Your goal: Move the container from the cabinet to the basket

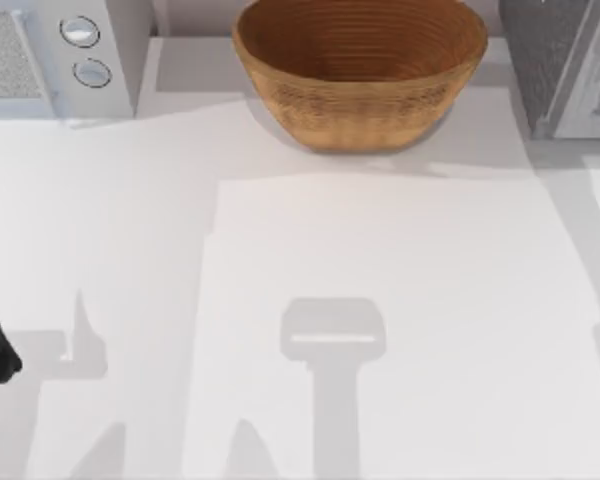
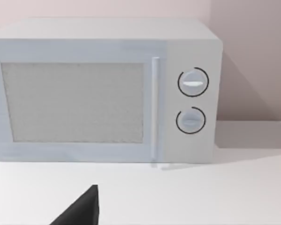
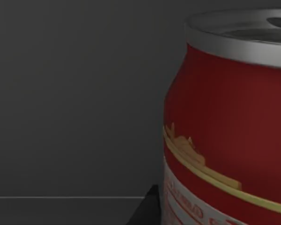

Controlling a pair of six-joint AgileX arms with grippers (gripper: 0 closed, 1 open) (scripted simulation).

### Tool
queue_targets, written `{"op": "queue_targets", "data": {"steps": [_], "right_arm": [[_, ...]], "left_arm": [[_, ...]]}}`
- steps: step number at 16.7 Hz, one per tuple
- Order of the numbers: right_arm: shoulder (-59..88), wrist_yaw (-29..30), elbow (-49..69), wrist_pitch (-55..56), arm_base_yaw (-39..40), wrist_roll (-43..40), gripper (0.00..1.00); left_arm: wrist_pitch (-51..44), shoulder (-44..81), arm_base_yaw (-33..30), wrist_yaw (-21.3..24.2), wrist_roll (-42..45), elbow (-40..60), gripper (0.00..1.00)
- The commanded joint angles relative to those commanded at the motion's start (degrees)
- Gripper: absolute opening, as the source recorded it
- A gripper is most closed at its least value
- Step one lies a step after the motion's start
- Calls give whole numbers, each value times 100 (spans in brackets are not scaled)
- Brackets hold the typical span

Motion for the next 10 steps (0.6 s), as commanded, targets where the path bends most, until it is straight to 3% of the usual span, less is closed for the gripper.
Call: {"op": "queue_targets", "data": {"steps": [10], "right_arm": [[-95, 34, 11, -90, 47, 7, 0]], "left_arm": [[0, 0, 0, 0, 0, 0, 100]]}}
